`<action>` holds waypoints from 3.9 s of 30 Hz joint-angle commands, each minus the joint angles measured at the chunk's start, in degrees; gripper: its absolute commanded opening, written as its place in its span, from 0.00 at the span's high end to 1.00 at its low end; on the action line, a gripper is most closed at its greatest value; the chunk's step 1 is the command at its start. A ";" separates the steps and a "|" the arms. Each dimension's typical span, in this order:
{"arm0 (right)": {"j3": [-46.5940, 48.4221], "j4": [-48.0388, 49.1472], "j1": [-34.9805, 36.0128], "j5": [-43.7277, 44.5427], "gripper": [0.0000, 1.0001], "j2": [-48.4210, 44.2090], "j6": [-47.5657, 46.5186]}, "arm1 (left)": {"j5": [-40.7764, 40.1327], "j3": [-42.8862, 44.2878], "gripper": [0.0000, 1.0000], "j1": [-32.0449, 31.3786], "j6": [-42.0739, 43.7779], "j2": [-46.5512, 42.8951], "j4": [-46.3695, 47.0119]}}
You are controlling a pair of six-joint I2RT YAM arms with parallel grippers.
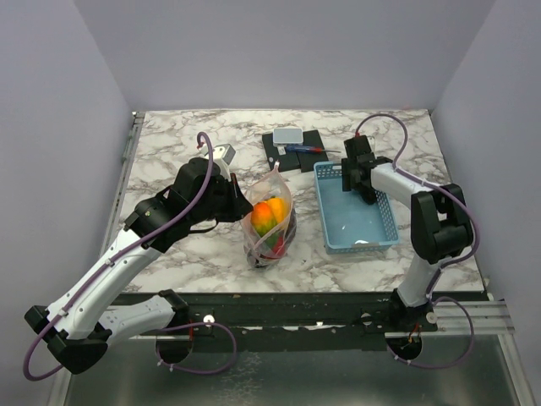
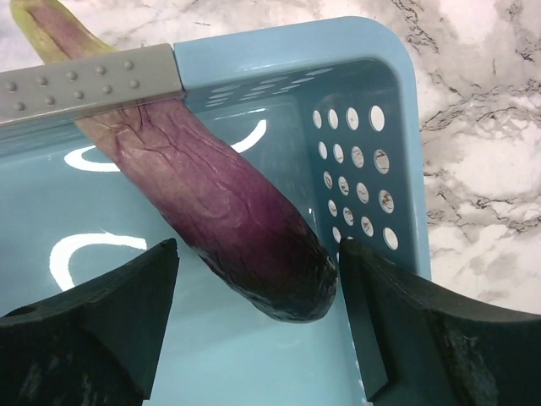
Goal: Place the food in the zip-top bag and seal the zipper
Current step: Pick up the fake vegetable from the bin.
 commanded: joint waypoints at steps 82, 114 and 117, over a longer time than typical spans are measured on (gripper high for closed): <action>-6.70 -8.77 -0.70 -46.45 0.80 -13.73 7.87 | 1.01 -1.67 1.00 -0.11 1.34 -1.24 2.31; -0.28 -30.74 17.59 21.78 0.91 -2.99 7.26 | 1.07 -2.61 1.00 -0.10 2.17 -1.18 3.41; -1.03 -30.92 17.67 19.45 0.91 -3.74 7.98 | 1.08 -2.74 1.00 -0.12 2.25 -1.25 3.42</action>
